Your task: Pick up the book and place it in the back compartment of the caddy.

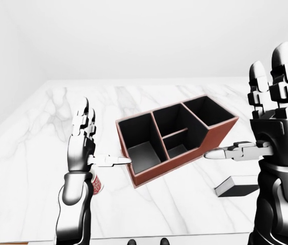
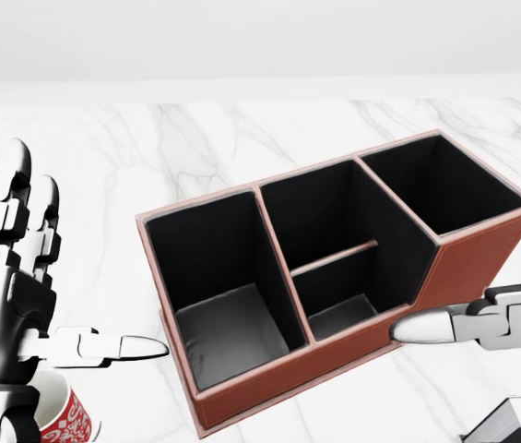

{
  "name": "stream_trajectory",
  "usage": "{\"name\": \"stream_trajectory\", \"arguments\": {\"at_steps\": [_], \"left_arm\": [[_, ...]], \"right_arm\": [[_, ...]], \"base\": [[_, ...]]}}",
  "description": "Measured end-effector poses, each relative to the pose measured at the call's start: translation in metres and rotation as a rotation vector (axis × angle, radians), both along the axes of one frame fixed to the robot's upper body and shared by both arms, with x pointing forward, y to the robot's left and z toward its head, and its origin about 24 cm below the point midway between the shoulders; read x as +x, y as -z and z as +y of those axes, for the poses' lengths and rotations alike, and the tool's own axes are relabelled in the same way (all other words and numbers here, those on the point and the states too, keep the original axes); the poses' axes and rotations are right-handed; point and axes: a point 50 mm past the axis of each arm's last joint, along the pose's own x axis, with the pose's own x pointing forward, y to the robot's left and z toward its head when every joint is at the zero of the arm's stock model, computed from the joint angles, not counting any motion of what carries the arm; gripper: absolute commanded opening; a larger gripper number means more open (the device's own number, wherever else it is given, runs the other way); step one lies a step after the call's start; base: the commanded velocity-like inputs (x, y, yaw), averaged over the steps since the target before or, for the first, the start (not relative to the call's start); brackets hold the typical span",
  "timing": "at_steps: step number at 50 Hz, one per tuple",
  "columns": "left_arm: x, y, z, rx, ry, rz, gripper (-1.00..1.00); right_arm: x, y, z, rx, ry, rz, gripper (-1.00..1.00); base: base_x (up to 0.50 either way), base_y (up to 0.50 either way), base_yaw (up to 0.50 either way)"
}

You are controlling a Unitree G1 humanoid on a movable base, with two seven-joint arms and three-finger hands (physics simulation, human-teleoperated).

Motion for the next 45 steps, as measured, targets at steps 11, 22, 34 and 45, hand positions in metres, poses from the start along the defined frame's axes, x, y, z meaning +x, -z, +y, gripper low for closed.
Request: {"name": "stream_trajectory", "arguments": {"at_steps": [11,22,34,45], "left_arm": [[0.001,0.0,-0.001,0.0,0.003,0.0,1.0],[0.001,0.001,-0.001,0.0,0.002,0.005,1.0],[0.001,0.001,-0.001,0.001,0.002,0.007,1.0],[0.001,0.003,-0.001,0.002,0.002,0.014,1.0]], "right_arm": [[-0.005,-0.007,0.002,-0.04,0.0,-0.036,1.0],[-0.01,-0.014,0.001,-0.147,0.021,-0.054,1.0],[-0.013,-0.016,-0.003,-0.336,0.087,-0.018,1.0],[-0.013,-0.015,-0.006,-0.449,0.136,0.03,1.0]], "base": [[0.14,0.0,0.0],[0.0,0.0,0.0],[0.0,0.0,0.0],[0.0,0.0,0.0]]}}
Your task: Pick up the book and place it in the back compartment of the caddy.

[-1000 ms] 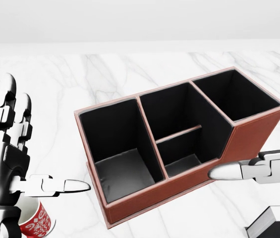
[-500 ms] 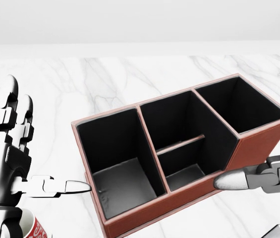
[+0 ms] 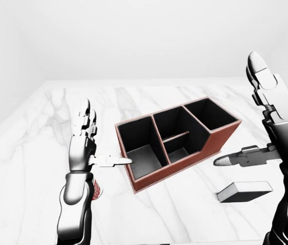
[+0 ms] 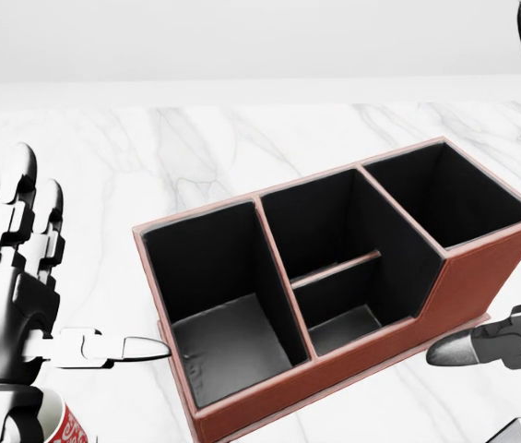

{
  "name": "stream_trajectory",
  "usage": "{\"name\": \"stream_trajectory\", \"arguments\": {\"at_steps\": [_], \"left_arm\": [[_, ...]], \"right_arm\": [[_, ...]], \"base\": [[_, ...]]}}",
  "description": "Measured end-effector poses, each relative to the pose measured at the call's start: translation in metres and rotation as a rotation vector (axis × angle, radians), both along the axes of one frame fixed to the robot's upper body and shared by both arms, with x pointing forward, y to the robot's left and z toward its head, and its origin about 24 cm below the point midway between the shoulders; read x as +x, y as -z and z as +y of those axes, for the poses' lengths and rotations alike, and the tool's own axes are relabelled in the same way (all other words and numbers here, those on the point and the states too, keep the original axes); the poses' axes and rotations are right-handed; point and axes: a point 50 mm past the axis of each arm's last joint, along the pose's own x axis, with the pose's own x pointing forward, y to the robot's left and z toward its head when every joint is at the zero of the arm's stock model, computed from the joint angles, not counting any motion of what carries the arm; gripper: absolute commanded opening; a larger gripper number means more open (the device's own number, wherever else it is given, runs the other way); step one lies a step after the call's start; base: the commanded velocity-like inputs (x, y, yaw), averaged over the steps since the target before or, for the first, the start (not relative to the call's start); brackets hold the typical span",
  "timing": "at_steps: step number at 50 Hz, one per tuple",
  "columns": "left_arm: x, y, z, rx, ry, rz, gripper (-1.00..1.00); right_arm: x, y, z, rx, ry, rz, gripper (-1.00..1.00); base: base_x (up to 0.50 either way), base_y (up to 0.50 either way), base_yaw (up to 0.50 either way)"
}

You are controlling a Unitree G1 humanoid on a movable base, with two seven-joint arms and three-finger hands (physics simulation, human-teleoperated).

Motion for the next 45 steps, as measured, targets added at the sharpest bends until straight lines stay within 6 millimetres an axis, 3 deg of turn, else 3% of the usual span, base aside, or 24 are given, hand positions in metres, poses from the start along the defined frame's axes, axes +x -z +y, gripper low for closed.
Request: {"name": "stream_trajectory", "arguments": {"at_steps": [20,45], "left_arm": [[0.0,0.004,-0.001,0.004,0.003,0.018,1.0],[0.002,0.01,-0.002,0.007,0.003,0.044,1.0]], "right_arm": [[0.007,-0.001,-0.003,-0.198,0.096,0.074,1.0],[-0.009,-0.024,-0.002,-0.344,0.185,-0.03,1.0]], "base": [[0.0,0.0,0.0],[0.0,0.0,0.0]]}}
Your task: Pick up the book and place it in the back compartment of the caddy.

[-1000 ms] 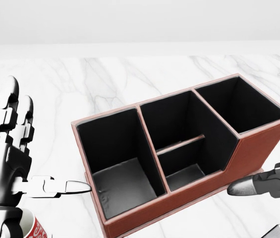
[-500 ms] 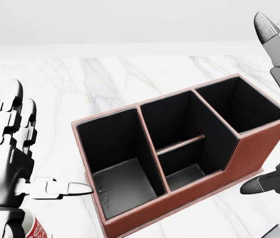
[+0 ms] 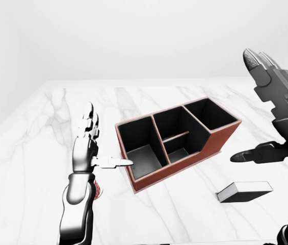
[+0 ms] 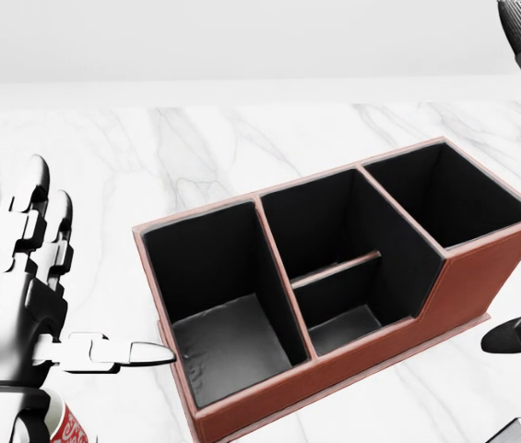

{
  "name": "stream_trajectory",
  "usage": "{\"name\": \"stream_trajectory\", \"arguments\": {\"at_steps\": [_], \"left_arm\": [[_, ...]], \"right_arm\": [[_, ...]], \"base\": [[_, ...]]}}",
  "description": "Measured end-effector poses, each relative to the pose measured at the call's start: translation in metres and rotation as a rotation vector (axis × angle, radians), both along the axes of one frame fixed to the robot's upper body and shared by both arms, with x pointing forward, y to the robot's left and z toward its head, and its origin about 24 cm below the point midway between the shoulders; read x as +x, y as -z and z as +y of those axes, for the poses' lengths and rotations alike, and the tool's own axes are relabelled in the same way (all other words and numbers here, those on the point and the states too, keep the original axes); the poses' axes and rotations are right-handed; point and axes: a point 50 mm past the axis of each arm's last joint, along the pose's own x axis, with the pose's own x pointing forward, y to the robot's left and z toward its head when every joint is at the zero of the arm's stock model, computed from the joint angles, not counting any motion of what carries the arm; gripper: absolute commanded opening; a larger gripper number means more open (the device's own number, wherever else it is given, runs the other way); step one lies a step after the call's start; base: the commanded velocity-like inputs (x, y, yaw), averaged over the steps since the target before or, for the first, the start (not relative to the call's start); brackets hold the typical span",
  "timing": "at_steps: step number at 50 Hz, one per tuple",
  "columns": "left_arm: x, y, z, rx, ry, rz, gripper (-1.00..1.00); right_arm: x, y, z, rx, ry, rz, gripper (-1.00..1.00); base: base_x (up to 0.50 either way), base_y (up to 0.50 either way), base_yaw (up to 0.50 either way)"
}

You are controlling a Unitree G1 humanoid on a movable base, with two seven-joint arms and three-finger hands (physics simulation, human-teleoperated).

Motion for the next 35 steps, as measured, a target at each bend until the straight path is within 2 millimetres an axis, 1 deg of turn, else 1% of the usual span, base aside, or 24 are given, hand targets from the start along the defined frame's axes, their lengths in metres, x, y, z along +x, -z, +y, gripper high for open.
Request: {"name": "stream_trajectory", "arguments": {"at_steps": [12,22,35], "left_arm": [[0.0,0.001,0.0,0.002,0.0,0.006,1.0],[0.001,0.003,-0.001,0.003,0.001,0.014,1.0],[0.001,0.006,-0.001,0.003,0.002,0.028,1.0]], "right_arm": [[-0.01,-0.012,0.001,-0.066,0.036,-0.073,1.0],[-0.017,-0.018,0.002,-0.113,0.071,-0.113,1.0],[-0.028,-0.029,0.0,-0.198,0.149,-0.183,1.0]], "base": [[0.0,0.0,0.0],[0.0,0.0,0.0],[0.0,0.0,0.0]]}}
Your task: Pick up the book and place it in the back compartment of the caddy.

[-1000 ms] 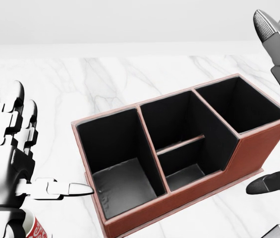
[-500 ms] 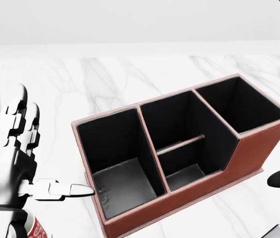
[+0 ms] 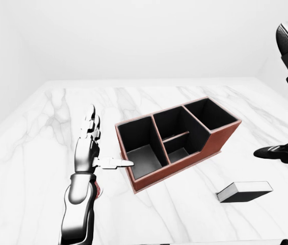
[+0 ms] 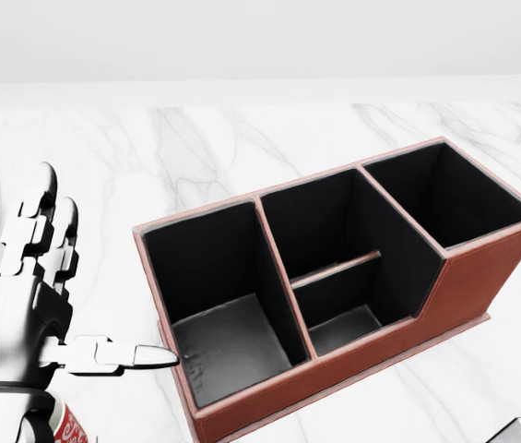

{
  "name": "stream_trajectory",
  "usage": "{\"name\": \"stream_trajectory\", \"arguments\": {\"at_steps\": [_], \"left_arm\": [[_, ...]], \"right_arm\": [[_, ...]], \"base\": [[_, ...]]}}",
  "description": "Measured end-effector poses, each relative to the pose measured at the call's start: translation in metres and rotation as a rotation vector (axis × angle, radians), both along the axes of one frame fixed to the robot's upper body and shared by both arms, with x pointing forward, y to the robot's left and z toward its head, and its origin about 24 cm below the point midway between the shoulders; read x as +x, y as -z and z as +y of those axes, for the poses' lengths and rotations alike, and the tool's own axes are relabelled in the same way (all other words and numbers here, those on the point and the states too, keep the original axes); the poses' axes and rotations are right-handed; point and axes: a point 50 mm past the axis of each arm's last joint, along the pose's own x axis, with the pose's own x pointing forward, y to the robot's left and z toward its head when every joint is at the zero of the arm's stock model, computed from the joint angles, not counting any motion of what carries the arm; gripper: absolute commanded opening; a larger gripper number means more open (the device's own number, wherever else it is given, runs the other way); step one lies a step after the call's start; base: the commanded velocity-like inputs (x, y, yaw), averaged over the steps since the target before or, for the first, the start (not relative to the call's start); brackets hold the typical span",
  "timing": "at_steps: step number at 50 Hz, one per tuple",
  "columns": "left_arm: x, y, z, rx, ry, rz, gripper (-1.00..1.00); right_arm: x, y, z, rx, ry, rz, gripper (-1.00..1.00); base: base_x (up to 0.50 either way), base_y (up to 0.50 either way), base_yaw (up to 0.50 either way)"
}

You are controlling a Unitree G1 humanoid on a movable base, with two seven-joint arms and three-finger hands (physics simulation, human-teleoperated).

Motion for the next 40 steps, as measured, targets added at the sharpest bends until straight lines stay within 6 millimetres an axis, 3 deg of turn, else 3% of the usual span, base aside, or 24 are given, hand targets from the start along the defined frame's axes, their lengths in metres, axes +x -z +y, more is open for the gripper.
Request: {"name": "stream_trajectory", "arguments": {"at_steps": [19,40], "left_arm": [[0.001,0.002,0.0,0.002,-0.001,0.01,1.0],[0.001,0.004,0.0,0.003,-0.001,0.018,1.0]], "right_arm": [[-0.009,-0.007,-0.004,-0.057,0.09,-0.05,1.0],[0.008,0.024,-0.042,0.129,0.221,0.141,1.0]], "base": [[0.0,0.0,0.0],[0.0,0.0,0.0]]}}
